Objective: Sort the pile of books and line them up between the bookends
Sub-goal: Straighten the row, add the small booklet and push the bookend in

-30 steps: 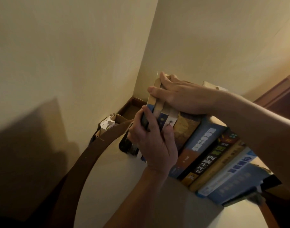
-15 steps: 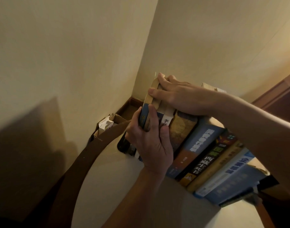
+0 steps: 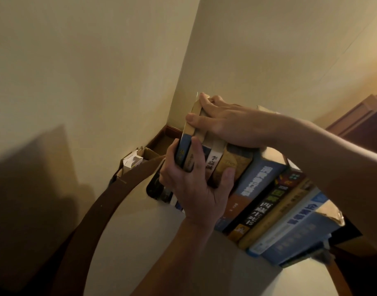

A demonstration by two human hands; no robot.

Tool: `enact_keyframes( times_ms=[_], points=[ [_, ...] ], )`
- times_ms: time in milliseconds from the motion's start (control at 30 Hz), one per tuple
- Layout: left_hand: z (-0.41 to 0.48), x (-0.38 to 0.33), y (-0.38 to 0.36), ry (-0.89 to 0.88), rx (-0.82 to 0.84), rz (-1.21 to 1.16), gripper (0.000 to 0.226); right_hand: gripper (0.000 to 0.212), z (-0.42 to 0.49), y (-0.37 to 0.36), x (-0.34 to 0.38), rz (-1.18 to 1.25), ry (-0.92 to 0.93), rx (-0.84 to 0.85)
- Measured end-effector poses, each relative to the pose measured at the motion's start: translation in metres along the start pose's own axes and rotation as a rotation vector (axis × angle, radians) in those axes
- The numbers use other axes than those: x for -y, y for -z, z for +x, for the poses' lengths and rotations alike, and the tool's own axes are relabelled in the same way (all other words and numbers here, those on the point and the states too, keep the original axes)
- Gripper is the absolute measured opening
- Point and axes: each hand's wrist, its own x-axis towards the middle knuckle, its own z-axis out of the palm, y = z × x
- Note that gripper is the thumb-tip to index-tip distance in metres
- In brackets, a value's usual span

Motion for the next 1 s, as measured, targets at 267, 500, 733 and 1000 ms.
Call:
enact_keyframes(
  times_ms=[267,500,733,1000],
  points=[
    [-0.002,-0.001,0.004,0.056,0.050,-0.015,0.075,0.092,0.000,-0.003,-0.002,0.087,-0.061,-0.058],
    [-0.003,-0.003,0.004,0.154,0.041,-0.079,0.091,0.101,0.002,-0.002,0.002,0.103,-0.068,-0.082],
    [0.002,0.000,0.013,0.128,0.108,-0.067,0.093,0.099,-0.003,-0.005,0.005,0.046,-0.063,-0.114],
    [0.056,0.009,0.061,-0.112,0.311,-0.162,0.075,0.078,-0.086,-0.029,0.025,0.020,0.045,-0.316]
  ],
)
